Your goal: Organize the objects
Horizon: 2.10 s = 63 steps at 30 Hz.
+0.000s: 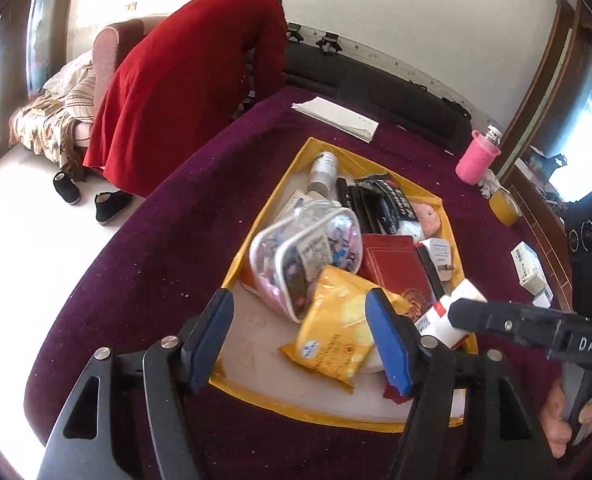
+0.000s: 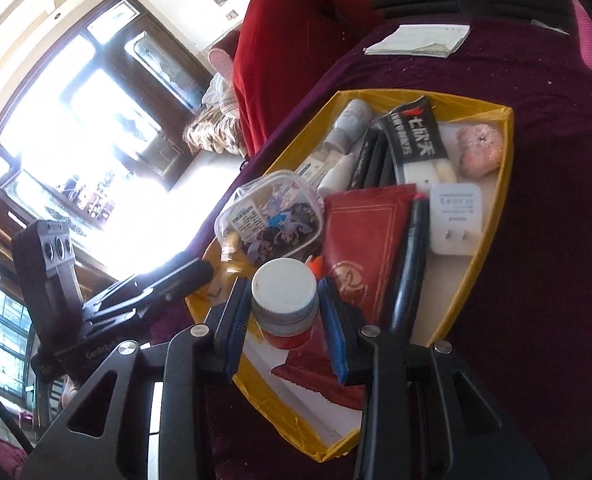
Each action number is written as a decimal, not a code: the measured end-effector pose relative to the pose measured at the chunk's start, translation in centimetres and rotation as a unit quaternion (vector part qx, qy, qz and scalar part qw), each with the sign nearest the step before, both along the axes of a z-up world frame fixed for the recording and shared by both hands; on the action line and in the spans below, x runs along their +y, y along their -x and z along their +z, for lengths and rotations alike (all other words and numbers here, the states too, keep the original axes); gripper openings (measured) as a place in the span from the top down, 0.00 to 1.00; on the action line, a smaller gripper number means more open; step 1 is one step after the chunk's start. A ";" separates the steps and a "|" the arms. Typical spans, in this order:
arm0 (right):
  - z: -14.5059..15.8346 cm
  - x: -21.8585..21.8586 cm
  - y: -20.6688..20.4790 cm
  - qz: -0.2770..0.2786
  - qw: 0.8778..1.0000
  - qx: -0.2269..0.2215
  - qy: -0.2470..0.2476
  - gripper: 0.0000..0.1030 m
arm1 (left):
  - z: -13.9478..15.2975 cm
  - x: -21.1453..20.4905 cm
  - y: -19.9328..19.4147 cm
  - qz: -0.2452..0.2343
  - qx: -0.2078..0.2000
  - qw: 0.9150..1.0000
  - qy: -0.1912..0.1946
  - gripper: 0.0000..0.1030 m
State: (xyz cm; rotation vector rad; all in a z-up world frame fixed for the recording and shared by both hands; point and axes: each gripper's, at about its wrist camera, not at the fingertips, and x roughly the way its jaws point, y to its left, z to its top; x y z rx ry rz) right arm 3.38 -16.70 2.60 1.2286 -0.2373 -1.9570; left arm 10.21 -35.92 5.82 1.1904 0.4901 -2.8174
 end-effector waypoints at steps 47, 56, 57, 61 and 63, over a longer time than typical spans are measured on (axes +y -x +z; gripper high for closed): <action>7.7 29.0 -3.8 -0.402 0.851 0.236 -0.242 0.00 | 8.8 24.3 2.6 -0.156 0.129 0.979 0.026 0.06; 4.8 39.3 0.2 -0.471 0.861 0.122 -0.146 0.00 | 3.3 30.1 3.6 -0.205 0.044 0.976 0.062 0.07; 4.4 40.1 1.0 -0.480 0.860 0.111 -0.136 0.00 | 3.4 29.9 3.7 -0.203 0.043 0.976 0.062 0.07; 2.1 43.4 2.3 -0.528 0.845 0.055 -0.061 0.00 | 3.5 29.5 4.3 -0.181 0.040 0.980 0.071 0.07; 1.1 44.3 2.5 -0.542 0.838 0.049 -0.031 0.00 | 3.4 29.8 4.7 -0.169 0.037 0.981 0.091 0.07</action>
